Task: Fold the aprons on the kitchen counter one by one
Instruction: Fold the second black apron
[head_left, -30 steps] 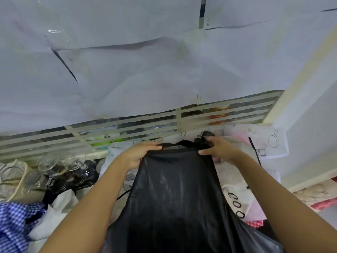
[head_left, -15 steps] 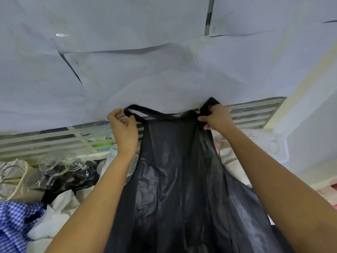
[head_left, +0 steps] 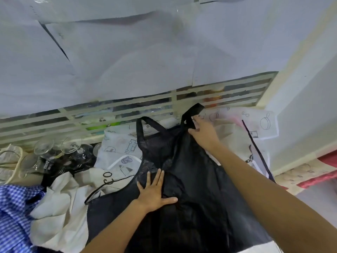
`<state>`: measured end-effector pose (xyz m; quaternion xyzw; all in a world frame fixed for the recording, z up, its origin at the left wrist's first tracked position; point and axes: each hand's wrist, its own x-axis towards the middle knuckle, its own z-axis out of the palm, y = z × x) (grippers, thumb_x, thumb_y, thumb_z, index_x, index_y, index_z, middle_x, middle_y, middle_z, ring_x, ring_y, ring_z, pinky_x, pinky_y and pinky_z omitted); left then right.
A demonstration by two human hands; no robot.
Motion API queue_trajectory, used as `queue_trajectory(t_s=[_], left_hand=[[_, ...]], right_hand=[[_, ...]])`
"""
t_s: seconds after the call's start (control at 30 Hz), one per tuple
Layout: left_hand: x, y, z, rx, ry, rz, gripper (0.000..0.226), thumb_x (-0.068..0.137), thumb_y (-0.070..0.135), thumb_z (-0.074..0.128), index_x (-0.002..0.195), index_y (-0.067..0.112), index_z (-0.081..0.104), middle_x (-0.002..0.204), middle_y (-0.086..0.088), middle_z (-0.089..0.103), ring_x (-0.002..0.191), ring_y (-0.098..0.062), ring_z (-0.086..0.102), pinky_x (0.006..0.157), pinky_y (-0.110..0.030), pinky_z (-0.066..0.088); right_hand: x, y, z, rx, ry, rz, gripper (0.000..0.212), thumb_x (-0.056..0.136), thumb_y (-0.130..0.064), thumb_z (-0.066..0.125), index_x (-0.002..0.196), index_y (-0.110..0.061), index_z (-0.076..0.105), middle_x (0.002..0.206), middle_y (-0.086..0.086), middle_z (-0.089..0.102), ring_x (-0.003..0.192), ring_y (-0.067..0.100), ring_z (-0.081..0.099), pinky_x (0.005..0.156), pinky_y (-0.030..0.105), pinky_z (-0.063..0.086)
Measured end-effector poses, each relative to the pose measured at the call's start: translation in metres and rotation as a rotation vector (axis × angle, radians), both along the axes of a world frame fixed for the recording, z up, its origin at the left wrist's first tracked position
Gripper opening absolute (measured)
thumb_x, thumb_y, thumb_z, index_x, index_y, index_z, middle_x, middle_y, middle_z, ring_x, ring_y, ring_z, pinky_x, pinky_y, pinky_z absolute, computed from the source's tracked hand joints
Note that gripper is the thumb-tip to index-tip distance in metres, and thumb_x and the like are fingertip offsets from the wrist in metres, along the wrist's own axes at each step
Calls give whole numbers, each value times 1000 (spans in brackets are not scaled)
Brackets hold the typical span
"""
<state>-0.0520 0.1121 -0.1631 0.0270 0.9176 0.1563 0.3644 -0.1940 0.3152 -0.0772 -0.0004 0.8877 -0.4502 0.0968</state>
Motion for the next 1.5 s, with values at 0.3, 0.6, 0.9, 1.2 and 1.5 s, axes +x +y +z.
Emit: queue_trajectory(t_s=[0.3,0.6,0.9,1.2,1.5], left_hand=[[-2,-10,-9,-98,112,121,122,68,84,48,151,23,-18,157,6,-26,142,-35,-26,107,-67,-10],[87,33,0,178,903,-21,42,79,14,65,121,12,55,121,-9,55,112,-32,53,93,-46,43],[167,36,-43,-152,248,-301,117,50,91,-22,149,28,-21,147,12,-36,145,-22,-21,108,-70,3],[133,27,-26,-51,140,-240,108,78,75,50,150,32,-19,155,13,-28,144,-19,-24,106,-70,-5],[90,13,-14,-152,110,-188,124,69,67,68,150,32,-18,157,12,-24,146,-21,-17,106,-71,-3]], right_hand=[[208,67,-54,-61,51,-219,15,86,-15,70,90,-27,62,88,-9,65,80,6,61,74,13,48],[309,77,-129,510,-147,314,101,71,-87,12,152,-29,8,157,-6,-11,143,18,-16,118,40,-1],[297,82,-113,-93,-33,-528,33,85,9,44,93,-11,70,101,4,69,95,18,61,93,30,47],[318,138,-154,-259,-415,-736,66,66,12,70,126,0,45,116,14,56,100,36,57,82,45,52],[330,141,-131,-134,-684,-387,13,77,-4,71,86,2,64,81,12,65,71,22,57,60,25,40]])
